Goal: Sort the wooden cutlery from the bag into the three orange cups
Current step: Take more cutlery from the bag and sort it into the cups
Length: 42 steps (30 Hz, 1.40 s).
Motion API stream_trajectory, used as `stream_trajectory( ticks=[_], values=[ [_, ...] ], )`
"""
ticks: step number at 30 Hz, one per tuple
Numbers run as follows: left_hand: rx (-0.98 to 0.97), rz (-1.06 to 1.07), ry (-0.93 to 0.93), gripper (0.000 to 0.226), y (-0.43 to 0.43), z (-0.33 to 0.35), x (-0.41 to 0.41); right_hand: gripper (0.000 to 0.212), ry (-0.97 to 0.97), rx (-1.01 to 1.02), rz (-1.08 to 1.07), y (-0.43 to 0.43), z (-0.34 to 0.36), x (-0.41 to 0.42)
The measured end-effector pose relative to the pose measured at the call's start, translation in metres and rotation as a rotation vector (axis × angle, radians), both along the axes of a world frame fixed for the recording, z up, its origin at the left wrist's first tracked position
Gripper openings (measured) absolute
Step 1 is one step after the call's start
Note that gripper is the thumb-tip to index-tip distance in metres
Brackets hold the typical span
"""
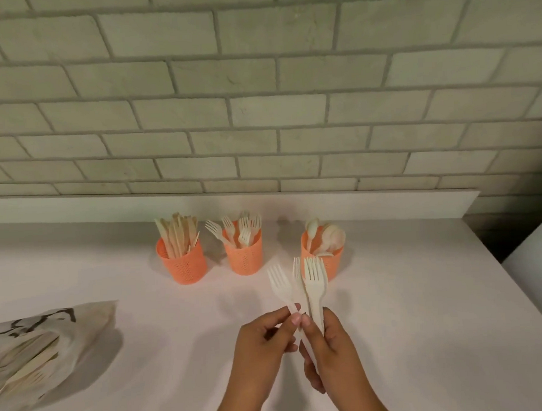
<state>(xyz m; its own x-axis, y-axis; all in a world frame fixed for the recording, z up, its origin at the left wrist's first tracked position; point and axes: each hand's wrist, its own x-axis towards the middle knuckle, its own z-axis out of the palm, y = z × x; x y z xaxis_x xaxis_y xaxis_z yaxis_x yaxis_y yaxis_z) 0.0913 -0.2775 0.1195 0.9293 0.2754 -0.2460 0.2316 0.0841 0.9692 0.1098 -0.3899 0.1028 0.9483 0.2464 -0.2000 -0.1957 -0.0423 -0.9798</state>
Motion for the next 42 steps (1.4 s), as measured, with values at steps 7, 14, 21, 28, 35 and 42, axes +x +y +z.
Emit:
stream_trajectory(
  ticks=[7,14,21,28,35,42],
  values=[
    [-0.119,0.160,-0.004,0.011,0.003,-0.004,-0.001,0.035,-0.074,-0.084,0.029,0.003,-0.006,-0.006],
    [-0.075,0.045,-0.057,0.017,0.001,0.001,-0.005,0.010,-0.153,-0.114,0.072,0.001,-0.003,-0.009],
    [-0.152,-0.012,-0.048,0.022,0.004,0.000,-0.003,0.017,-0.136,-0.044,0.091,0.001,0.001,-0.014],
    [-0.258,-0.030,-0.074,0.034,0.006,-0.003,-0.004,0.030,-0.073,0.031,0.046,0.002,0.003,-0.014],
    [-0.217,0.003,-0.046,0.028,0.006,-0.005,-0.006,0.026,-0.063,0.052,-0.042,0.001,0.002,-0.011],
    [-0.092,-0.084,-0.069,0.023,0.008,-0.001,-0.006,0.017,-0.094,0.019,-0.023,0.003,-0.003,-0.009]
  ],
)
